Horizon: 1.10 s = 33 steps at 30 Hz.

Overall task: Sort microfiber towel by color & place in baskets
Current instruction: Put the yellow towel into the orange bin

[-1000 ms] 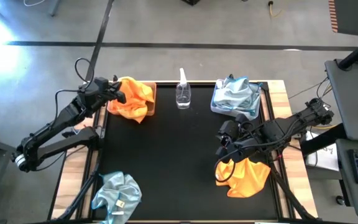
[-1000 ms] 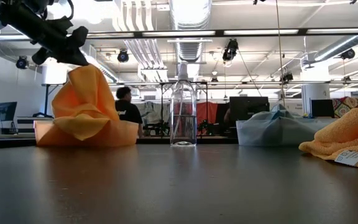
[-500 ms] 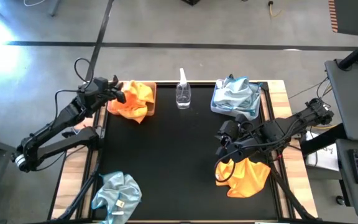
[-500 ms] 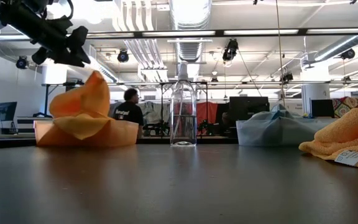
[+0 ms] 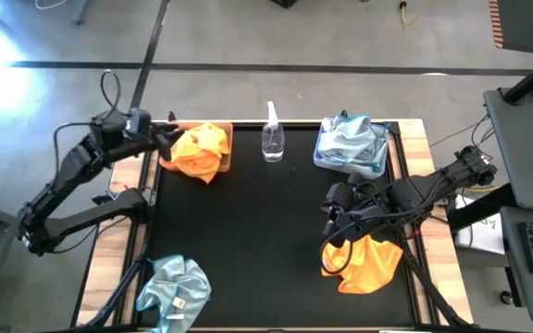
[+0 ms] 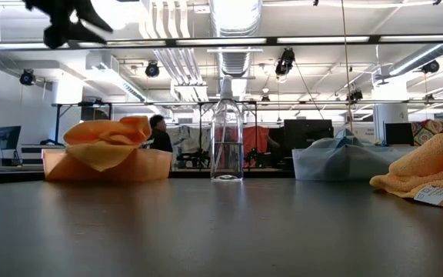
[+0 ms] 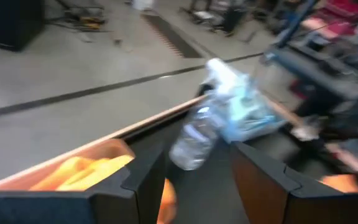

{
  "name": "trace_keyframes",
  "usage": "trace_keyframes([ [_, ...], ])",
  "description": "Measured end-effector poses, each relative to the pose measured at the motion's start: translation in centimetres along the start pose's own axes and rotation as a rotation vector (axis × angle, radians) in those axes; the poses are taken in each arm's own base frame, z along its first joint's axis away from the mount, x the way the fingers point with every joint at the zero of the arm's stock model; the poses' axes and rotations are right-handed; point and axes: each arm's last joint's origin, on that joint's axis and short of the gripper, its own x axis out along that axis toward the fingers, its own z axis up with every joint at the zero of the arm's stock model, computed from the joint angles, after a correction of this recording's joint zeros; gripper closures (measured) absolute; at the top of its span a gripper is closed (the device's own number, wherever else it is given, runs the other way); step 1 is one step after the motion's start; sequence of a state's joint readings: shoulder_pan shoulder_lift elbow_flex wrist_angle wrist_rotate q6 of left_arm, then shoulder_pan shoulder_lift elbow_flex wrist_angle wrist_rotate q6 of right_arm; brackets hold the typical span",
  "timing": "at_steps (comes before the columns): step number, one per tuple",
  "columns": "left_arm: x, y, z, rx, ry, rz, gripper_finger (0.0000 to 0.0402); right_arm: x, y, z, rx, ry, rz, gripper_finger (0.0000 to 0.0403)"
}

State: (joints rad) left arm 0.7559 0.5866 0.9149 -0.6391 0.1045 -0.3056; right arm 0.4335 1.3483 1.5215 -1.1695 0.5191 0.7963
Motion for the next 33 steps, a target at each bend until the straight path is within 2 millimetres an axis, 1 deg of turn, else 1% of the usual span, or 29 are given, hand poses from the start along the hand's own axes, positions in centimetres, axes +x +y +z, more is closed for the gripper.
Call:
trace_keyframes([
  [2,-1.0,-0.5,0.9,-0.01,-0.007,-0.047,0.0241,0.0,0.0,0.0,-0.013,0.002,0.002,0.0335],
  [5,-2.4,-1.0,1.5,-0.013,-0.016,-0.082,0.0246,-0.1,0.0,0.1,-0.051,-0.001,0.005,0.0335],
  [10,-3.4,-1.2,0.9,-0.066,0.016,-0.199,0.0249,-0.3,0.0,0.3,-0.092,-0.009,0.014,0.0335],
  [13,-3.3,-1.2,0.0,-0.124,0.059,-0.265,0.0249,-0.5,0.2,0.4,-0.108,0.019,0.059,0.0335],
  [15,-3.2,-1.0,-0.6,-0.159,0.078,-0.274,0.0249,-0.7,0.3,0.4,-0.127,0.041,0.107,0.0335],
  [19,-2.7,-0.6,-1.8,-0.214,0.092,-0.274,0.0249,-0.7,0.7,0.3,-0.138,0.109,0.211,0.0335],
  [22,-2.4,-0.6,-2.4,-0.232,0.076,-0.335,0.0249,-0.8,0.7,-0.1,-0.136,0.184,0.261,0.0335],
  [25,-2.4,-0.7,-2.4,-0.236,0.02,-0.405,0.0249,-0.9,0.4,-0.5,-0.098,0.262,0.26,0.0335],
  [29,-2.5,-0.9,-2.1,-0.228,-0.058,-0.503,0.0249,-0.9,-0.3,-1.5,-0.036,0.418,0.211,0.0335],
  [33,-2.8,-1.1,-1.8,-0.22,-0.076,-0.536,0.0249,-0.9,-1.0,-2.5,0.008,0.554,0.155,0.0335],
])
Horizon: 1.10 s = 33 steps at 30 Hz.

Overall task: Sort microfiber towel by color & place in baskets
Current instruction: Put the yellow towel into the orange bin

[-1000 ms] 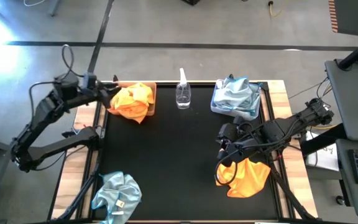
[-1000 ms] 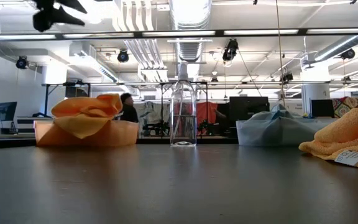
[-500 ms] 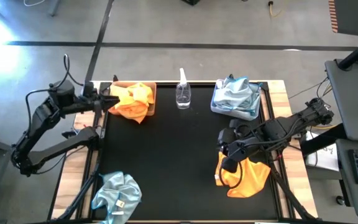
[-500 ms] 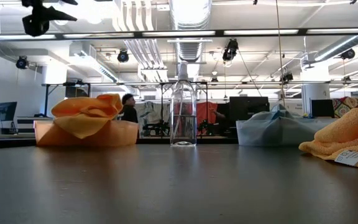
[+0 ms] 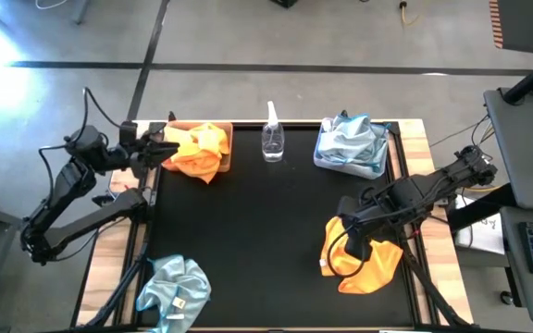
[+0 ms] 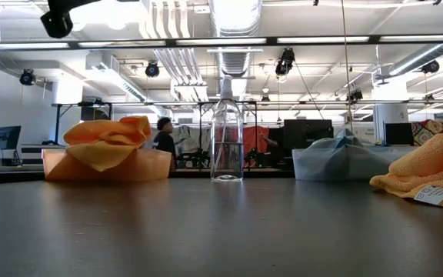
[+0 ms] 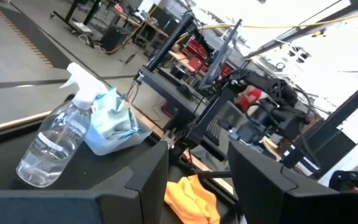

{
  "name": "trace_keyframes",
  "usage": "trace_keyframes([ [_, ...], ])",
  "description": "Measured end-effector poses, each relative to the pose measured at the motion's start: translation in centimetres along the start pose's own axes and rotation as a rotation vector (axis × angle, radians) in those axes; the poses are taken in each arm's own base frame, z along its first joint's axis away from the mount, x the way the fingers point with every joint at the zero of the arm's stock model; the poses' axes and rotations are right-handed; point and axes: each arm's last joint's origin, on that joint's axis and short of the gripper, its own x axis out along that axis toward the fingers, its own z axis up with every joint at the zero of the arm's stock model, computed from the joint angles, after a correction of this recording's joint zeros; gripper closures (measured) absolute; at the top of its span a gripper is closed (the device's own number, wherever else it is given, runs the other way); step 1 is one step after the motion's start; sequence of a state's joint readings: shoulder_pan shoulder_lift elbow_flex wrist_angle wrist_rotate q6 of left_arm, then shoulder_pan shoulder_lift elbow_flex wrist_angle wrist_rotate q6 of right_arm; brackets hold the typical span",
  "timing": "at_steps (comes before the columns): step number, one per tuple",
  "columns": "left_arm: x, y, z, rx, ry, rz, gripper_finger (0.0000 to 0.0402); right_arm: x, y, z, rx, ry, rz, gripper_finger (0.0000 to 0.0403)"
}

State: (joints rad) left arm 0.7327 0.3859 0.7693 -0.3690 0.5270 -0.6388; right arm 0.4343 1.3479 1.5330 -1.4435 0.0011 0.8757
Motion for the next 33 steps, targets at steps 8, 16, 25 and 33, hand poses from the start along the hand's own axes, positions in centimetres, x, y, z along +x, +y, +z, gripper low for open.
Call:
trace_keyframes([
  [8,-0.3,-0.6,0.4,0.013,-0.015,-0.017,0.0249,1.9,-0.6,-0.8,0.009,0.124,-0.048,0.0335],
  [16,-0.6,-1.0,0.7,0.024,-0.03,-0.027,0.0249,6.1,-2.0,-2.1,0.023,0.273,-0.152,0.0335],
  [25,-0.9,-1.4,1.0,0.023,-0.045,-0.033,0.0249,10.0,-2.4,-2.4,0.022,0.247,-0.119,0.0335],
  [33,-0.9,-1.4,1.0,0.002,-0.045,-0.034,0.0249,12.0,-2.1,-2.2,0.032,0.179,-0.039,0.0295],
])
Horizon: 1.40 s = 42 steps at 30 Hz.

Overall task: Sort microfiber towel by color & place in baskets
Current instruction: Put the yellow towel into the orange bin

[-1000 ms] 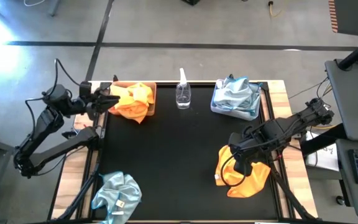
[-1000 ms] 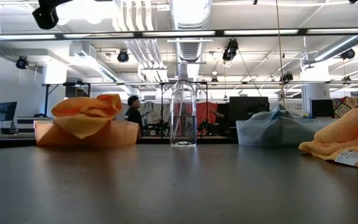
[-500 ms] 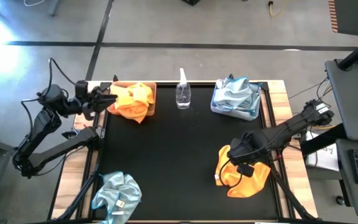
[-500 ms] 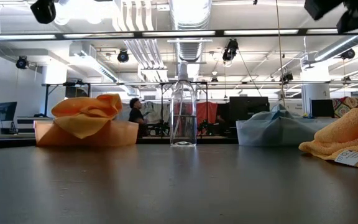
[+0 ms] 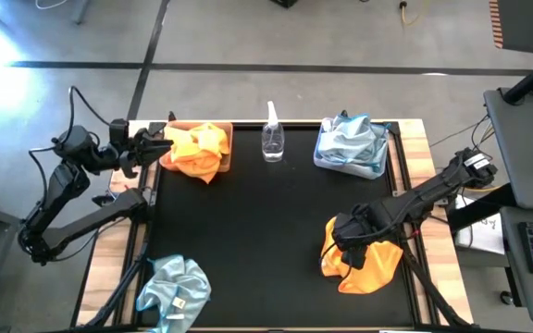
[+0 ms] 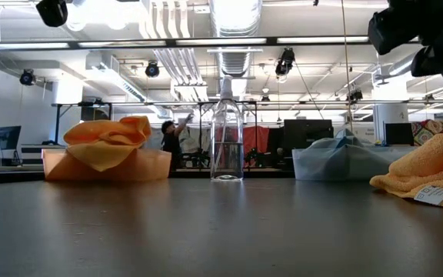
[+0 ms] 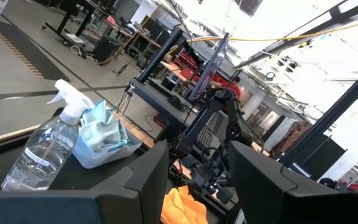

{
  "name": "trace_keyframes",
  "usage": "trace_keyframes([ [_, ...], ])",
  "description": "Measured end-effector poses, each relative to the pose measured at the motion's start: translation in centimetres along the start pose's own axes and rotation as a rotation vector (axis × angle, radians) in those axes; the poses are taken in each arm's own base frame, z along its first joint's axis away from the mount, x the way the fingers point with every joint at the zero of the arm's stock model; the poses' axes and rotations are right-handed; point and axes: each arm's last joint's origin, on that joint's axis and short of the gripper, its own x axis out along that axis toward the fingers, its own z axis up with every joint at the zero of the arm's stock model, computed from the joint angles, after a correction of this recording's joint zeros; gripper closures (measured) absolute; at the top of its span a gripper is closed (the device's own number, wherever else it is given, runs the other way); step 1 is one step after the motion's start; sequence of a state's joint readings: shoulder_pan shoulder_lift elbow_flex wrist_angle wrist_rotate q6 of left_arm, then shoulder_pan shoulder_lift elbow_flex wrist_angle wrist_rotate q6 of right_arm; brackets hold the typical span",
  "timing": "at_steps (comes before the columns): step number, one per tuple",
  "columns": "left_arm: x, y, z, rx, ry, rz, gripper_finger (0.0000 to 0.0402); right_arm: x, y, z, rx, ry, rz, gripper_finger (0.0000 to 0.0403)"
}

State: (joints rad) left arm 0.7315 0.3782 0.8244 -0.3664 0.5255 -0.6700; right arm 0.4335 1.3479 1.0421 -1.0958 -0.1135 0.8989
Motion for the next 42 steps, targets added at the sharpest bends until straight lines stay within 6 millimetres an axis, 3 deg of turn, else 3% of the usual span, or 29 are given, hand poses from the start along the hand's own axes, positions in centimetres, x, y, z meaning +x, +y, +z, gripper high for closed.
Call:
trace_keyframes([
  [10,0.0,0.0,0.0,-0.012,0.0,-0.001,0.0249,1.5,-0.5,-0.2,0.012,0.008,-0.011,0.021],
  [16,0.0,0.0,0.0,-0.015,0.0,-0.001,0.0249,2.4,-0.8,-0.2,0.008,-0.008,-0.011,0.0183],
  [25,0.0,0.0,0.0,-0.013,0.005,-0.007,0.0249,3.2,-1.3,-0.2,-0.031,-0.079,-0.083,0.0174],
  [42,0.0,-0.1,0.1,-0.004,-0.004,-0.018,0.0249,5.6,-2.0,-0.4,-0.021,-0.103,-0.041,0.0174],
])
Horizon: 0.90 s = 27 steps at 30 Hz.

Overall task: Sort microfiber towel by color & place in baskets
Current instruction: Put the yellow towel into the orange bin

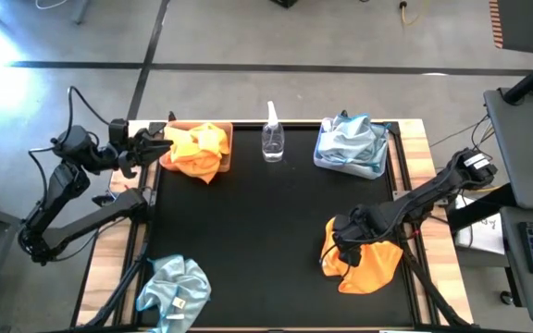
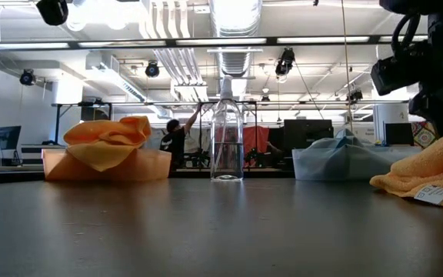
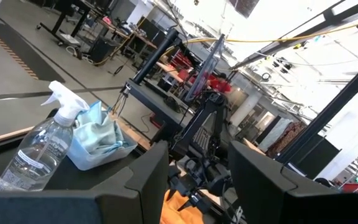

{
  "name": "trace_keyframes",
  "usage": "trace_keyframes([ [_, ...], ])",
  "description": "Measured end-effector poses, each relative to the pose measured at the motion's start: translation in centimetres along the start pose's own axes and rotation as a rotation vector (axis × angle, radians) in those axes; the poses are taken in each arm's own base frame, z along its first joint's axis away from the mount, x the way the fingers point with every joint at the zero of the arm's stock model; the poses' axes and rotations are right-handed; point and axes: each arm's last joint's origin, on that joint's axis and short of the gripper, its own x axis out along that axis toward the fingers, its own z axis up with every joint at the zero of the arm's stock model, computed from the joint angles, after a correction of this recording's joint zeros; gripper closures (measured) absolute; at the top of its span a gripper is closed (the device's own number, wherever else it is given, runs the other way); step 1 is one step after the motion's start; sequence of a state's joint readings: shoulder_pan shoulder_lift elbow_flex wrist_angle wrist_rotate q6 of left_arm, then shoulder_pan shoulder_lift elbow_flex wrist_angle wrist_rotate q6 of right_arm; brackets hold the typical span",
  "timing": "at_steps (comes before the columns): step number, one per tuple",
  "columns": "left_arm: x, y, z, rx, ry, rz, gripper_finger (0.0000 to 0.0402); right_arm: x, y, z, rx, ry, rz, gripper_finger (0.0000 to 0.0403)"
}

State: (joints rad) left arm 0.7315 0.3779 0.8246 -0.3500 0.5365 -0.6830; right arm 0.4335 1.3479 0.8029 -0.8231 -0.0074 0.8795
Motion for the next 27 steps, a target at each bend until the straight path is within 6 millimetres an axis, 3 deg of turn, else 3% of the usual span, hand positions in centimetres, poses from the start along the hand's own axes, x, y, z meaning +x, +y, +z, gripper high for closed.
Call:
trace_keyframes([
  [19,0.0,0.0,0.0,-0.007,0.009,-0.01,0.0249,3.0,-1.8,-1.6,0.068,0.064,-0.005,0.0174],
  [27,0.0,0.0,0.0,-0.007,0.011,-0.012,0.0249,3.2,-1.7,-1.6,0.067,0.06,0.018,0.018],
])
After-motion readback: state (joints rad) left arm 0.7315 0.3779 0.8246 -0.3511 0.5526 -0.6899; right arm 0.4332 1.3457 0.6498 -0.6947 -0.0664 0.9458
